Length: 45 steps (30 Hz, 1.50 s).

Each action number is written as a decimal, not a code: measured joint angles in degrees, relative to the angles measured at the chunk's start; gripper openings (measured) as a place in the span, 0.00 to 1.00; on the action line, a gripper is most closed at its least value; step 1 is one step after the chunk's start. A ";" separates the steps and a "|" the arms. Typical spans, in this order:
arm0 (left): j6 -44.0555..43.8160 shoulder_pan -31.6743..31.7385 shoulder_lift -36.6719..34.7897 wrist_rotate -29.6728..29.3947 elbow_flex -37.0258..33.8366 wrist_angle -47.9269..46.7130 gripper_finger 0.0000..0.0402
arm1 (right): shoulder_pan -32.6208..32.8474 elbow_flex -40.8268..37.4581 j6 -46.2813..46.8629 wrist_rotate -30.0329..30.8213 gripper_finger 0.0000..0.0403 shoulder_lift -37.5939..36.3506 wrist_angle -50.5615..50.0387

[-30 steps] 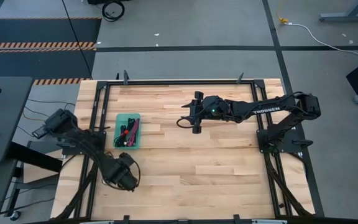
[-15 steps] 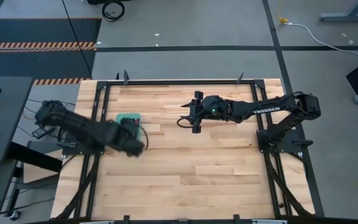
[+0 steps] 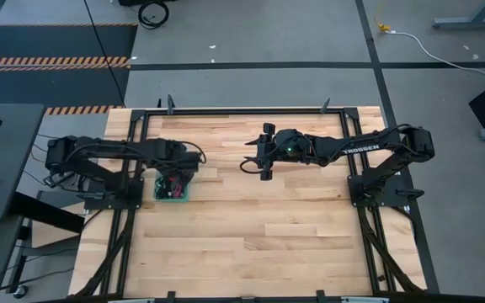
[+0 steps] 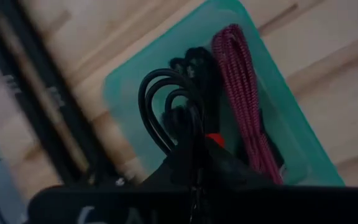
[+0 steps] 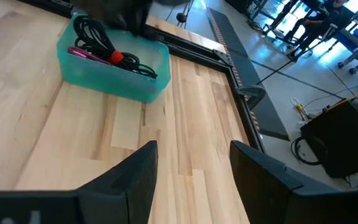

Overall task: Pick and place USB-C Cables
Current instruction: Put the black USB cable into the green bin, then move the green bin to the center of the table

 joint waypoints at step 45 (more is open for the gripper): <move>28.33 -1.34 0.13 -5.07 22.15 23.30 0.35 | 1.43 -1.09 -7.98 -11.37 0.51 2.85 -1.08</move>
